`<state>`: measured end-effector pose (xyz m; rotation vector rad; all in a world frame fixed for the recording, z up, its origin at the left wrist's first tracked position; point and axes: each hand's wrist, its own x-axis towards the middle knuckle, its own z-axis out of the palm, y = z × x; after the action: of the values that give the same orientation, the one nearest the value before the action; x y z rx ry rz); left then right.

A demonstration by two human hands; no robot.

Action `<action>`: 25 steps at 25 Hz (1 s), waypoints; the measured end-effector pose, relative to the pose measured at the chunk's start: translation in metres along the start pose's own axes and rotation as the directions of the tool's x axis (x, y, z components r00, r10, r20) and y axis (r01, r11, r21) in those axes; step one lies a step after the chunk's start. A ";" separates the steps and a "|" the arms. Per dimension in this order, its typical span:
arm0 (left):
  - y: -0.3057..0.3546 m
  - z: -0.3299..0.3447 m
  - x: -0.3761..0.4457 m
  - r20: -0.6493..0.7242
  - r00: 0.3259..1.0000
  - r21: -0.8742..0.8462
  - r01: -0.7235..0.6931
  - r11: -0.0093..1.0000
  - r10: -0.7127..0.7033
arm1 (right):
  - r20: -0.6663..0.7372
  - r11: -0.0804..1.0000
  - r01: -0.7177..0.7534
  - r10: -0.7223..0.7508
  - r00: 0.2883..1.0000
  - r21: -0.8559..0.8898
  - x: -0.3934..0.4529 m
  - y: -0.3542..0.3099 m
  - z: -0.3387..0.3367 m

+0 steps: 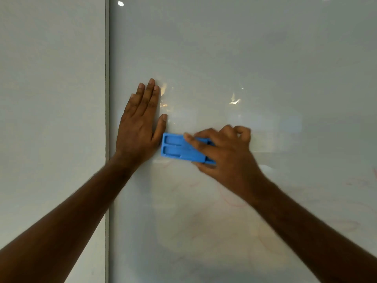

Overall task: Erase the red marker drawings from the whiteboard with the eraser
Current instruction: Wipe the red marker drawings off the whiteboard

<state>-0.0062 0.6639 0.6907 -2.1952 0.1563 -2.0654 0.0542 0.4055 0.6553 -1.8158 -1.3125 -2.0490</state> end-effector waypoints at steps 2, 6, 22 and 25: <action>-0.001 0.000 -0.001 0.002 1.000 -0.023 -0.002 1.000 0.002 | 0.040 0.999 0.055 -0.055 0.998 0.004 -0.016 -0.021 0.006; -0.002 -0.003 -0.003 0.008 1.000 -0.042 0.004 0.999 -0.004 | 0.092 0.981 0.195 -0.193 0.977 -0.020 -0.065 -0.021 0.000; -0.006 -0.003 -0.007 0.016 1.000 -0.020 -0.027 0.999 0.027 | 0.104 0.987 0.159 -0.161 0.982 0.029 -0.065 -0.059 0.017; -0.007 -0.003 -0.007 0.015 0.999 -0.011 -0.043 0.999 0.043 | 0.108 0.982 0.190 -0.191 0.976 0.020 -0.087 -0.039 0.002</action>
<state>-0.0093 0.6718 0.6850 -2.1935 0.2111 -2.0292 0.0574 0.3927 0.5605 -1.8903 -1.5804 -2.0533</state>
